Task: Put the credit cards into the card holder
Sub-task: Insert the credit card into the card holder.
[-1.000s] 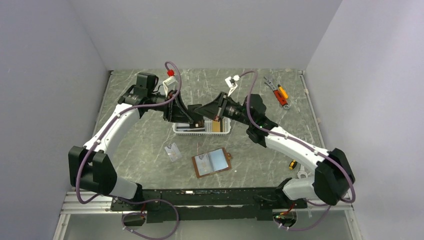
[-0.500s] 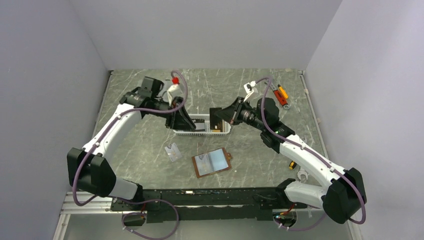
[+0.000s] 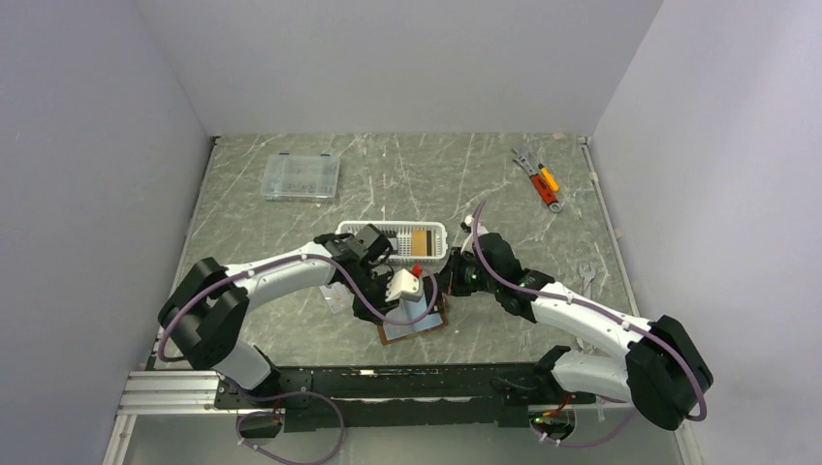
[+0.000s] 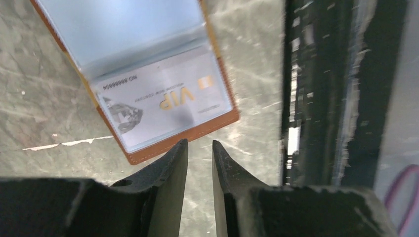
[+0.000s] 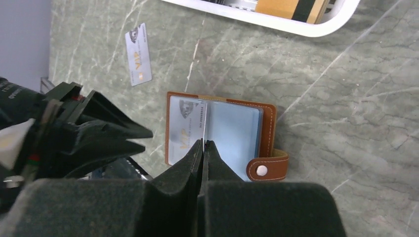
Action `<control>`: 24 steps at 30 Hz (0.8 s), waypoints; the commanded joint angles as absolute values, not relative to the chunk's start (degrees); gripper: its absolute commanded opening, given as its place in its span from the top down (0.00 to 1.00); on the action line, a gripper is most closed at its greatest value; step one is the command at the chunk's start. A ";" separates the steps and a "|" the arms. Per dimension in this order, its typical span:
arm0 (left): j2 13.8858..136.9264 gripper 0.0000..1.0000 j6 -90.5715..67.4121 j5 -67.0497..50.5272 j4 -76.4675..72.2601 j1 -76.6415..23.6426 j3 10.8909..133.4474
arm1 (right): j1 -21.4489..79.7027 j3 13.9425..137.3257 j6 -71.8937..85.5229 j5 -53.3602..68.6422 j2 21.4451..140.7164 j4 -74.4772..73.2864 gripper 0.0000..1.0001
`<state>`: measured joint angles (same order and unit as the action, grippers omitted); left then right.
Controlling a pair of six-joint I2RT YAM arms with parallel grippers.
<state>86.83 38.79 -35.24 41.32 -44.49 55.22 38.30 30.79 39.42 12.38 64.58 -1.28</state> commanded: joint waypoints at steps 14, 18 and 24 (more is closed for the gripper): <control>93.62 0.74 43.41 -15.19 30.60 -49.77 51.41 | 39.50 27.13 36.25 5.09 64.73 -0.27 1.00; 93.24 0.75 43.63 -13.63 30.47 -49.75 50.95 | 39.72 25.53 37.64 5.10 65.52 3.27 1.00; 91.53 0.80 44.02 -11.00 29.27 -49.75 49.27 | 40.01 22.85 40.44 4.83 66.02 6.99 1.00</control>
